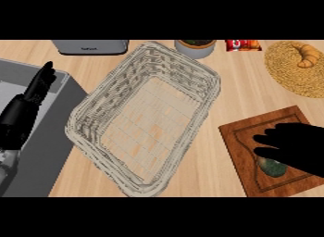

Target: Pick the squash from the cutting board and place it in the basket

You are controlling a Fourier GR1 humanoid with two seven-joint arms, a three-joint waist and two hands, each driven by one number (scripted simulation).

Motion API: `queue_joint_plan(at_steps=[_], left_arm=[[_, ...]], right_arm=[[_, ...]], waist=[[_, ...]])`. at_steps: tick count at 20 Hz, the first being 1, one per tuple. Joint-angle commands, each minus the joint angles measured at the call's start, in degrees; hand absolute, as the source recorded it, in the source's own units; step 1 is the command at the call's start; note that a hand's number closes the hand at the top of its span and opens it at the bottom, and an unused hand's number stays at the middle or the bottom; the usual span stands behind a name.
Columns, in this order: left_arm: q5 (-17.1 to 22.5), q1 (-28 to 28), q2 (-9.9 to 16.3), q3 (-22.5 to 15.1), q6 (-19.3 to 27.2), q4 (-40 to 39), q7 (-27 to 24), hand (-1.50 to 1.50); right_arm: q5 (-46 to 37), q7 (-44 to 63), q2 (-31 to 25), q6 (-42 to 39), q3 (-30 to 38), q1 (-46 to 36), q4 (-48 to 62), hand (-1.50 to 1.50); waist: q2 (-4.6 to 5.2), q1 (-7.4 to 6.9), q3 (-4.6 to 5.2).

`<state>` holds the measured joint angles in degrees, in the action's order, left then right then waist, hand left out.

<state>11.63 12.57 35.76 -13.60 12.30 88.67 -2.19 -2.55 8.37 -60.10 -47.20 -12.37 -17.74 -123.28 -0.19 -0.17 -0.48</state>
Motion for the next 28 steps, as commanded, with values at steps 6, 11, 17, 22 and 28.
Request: queue_joint_plan(at_steps=[6, 11, 17, 22, 28], left_arm=[[-3.68, 1.01, -4.55, -0.13, 0.94, -1.11, 0.82, 0.00], [-2.00, 1.93, -3.14, 2.16, -2.07, -2.90, -0.36, 0.00], [-1.89, -1.01, -2.90, 1.89, -2.35, 0.95, 0.07, 0.00], [-1.39, 2.13, -2.16, 3.55, -3.82, 0.17, 2.79, 0.00], [-5.26, 0.39, -5.62, 2.04, -1.71, -2.51, -0.66, 0.00]], right_arm=[[-9.82, -3.50, 2.80, -7.41, -2.03, -1.00, 5.59, -1.50], [-20.46, -11.63, 5.84, -5.10, -6.09, -2.04, 12.79, -1.50], [-32.09, -16.16, 7.60, -0.84, -12.53, -2.11, 18.92, -1.50], [-40.37, -20.23, 9.18, 5.67, -15.85, 0.15, 25.26, -1.50], [-44.19, -22.67, 11.36, 7.05, -15.32, 0.59, 27.12, -1.50]], waist=[[0.25, 0.14, 0.47], [0.41, -0.35, 0.43], [0.38, -1.06, 0.44], [0.35, -0.44, 0.41], [0.25, 0.04, 0.47]])
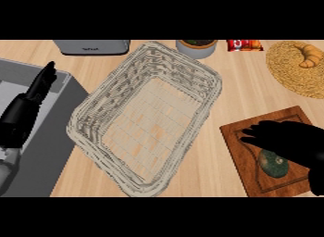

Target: Pick the squash from the cutting board and place it in the basket

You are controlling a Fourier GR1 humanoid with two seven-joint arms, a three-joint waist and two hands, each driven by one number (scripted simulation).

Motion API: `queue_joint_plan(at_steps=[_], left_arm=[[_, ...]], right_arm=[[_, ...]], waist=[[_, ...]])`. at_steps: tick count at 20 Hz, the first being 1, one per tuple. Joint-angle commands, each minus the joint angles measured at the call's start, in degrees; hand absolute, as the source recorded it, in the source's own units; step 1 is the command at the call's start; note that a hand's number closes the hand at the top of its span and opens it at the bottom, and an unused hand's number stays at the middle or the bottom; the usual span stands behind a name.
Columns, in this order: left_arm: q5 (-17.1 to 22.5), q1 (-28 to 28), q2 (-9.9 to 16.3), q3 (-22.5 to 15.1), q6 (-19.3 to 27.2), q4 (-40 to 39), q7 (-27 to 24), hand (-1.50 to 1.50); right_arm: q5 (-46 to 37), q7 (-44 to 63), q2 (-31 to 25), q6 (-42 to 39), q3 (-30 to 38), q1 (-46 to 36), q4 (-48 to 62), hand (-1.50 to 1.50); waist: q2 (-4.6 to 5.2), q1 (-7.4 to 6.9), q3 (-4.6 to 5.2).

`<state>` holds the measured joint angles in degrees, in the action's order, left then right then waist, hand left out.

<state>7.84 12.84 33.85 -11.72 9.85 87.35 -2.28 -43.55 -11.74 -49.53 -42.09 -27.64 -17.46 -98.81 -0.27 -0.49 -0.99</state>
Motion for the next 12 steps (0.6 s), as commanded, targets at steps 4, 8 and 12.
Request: queue_joint_plan(at_steps=[4, 8, 12], left_arm=[[-0.87, 0.92, -4.33, 0.01, 0.47, -1.95, 0.48, 0.00], [0.14, 0.52, -2.37, 0.94, -0.17, 2.04, 3.18, 0.00], [1.54, 0.16, -1.31, 2.99, -2.26, 1.23, 2.05, 0.00]], right_arm=[[-5.74, -5.53, 1.95, 6.12, 0.15, 1.32, 6.95, -1.50], [-6.88, -7.59, 4.34, 8.54, 0.30, 2.46, 7.49, -1.50], [-11.12, -7.88, 8.51, 11.72, -1.07, 1.25, 12.19, -1.50]], waist=[[0.38, 0.42, 0.97], [0.26, 0.23, 0.96], [0.32, 0.05, 0.97]])
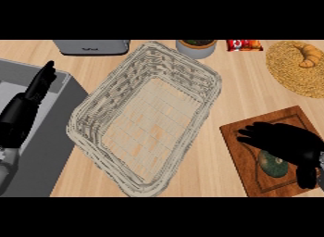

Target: Pick the squash from the cutting board and place it in the basket

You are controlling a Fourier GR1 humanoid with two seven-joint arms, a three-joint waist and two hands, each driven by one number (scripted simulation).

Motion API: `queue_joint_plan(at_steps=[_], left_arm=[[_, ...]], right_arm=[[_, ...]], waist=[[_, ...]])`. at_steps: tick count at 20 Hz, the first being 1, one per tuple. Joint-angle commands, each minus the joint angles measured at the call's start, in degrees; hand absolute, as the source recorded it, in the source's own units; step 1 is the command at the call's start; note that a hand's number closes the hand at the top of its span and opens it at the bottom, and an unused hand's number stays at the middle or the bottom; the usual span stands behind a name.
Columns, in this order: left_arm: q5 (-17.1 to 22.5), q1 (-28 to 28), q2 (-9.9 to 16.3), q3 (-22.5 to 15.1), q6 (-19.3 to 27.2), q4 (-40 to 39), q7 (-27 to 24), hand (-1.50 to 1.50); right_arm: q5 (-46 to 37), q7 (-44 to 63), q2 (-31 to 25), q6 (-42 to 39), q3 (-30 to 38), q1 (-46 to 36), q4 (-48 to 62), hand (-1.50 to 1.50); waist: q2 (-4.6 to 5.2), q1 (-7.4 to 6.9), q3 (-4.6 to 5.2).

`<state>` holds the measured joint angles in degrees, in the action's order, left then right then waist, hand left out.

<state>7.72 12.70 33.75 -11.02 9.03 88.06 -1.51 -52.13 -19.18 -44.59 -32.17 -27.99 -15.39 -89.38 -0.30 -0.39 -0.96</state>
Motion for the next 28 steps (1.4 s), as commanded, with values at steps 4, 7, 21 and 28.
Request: queue_joint_plan(at_steps=[4, 7, 21, 28], left_arm=[[0.62, -2.70, -0.83, 3.13, -1.34, 0.74, -0.83, 0.00], [-0.97, -1.39, -3.13, 0.72, 0.12, 3.18, 3.00, 0.00], [-2.93, -1.72, -4.58, 1.94, -0.61, -0.77, -1.19, 0.00], [-0.09, -1.09, -1.42, 6.02, -4.11, -1.40, -1.54, 0.00]], right_arm=[[-2.02, -0.49, 0.85, 0.46, 2.08, 4.30, -2.12, -1.50], [-3.57, -2.70, 2.95, 1.77, 2.21, 2.83, 3.24, -1.50], [-10.83, -5.80, 6.67, 6.67, 3.46, 3.44, 11.76, -1.50], [-11.36, -8.88, 7.26, 7.17, 5.53, 3.61, 15.27, 1.50]], waist=[[0.15, 0.58, 0.97], [0.25, 0.27, 0.94], [0.32, 0.38, 0.96], [0.29, 0.39, 0.97]])
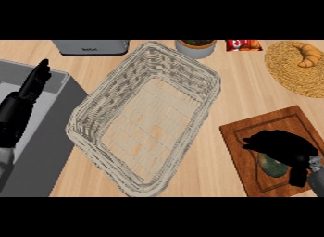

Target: Pick the squash from the cutting board and place it in the basket

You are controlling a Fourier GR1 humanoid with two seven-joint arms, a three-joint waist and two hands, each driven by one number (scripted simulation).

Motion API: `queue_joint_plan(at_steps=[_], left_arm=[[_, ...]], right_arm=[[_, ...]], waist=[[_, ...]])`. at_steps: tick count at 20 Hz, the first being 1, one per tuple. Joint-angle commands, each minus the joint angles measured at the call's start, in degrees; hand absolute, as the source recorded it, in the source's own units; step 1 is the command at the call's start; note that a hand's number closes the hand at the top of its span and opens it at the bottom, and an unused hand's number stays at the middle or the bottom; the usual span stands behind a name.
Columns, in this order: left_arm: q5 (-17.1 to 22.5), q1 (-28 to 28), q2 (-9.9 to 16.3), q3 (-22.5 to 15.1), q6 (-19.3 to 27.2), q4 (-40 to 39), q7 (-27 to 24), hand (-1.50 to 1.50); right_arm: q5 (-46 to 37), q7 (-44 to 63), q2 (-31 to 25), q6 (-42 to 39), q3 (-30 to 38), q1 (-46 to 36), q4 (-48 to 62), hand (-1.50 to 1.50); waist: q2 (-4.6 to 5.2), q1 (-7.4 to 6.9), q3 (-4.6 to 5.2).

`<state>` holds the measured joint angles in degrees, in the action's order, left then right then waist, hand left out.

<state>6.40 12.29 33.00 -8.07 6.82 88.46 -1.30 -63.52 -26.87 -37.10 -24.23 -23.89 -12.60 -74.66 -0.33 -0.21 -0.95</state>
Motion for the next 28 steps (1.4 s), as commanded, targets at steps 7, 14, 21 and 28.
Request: queue_joint_plan(at_steps=[7, 14, 21, 28], left_arm=[[-1.88, -1.23, -3.81, -0.28, 1.91, 0.36, -0.13, 0.00], [1.00, -0.44, -1.90, 0.37, 0.73, 0.17, 1.28, 0.00], [2.10, -5.08, 0.80, 2.01, 2.94, 1.10, 0.92, 0.00], [2.39, -6.48, 0.83, 1.06, 3.02, 2.57, -0.89, 0.00]], right_arm=[[-3.97, -5.37, 3.35, 7.47, 0.25, -0.66, 8.34, 1.50], [-2.63, 9.64, 9.45, 9.19, 8.10, 1.97, 8.35, 1.50], [1.30, 37.40, 18.02, 18.17, 24.21, 10.83, 5.04, 1.50], [-2.89, 51.93, 26.49, 30.32, 25.29, 17.55, -18.74, 1.50]], waist=[[0.37, -0.01, 0.92], [-0.10, 1.63, 0.97], [-1.03, 6.61, 1.15], [-0.75, 4.32, 1.18]])
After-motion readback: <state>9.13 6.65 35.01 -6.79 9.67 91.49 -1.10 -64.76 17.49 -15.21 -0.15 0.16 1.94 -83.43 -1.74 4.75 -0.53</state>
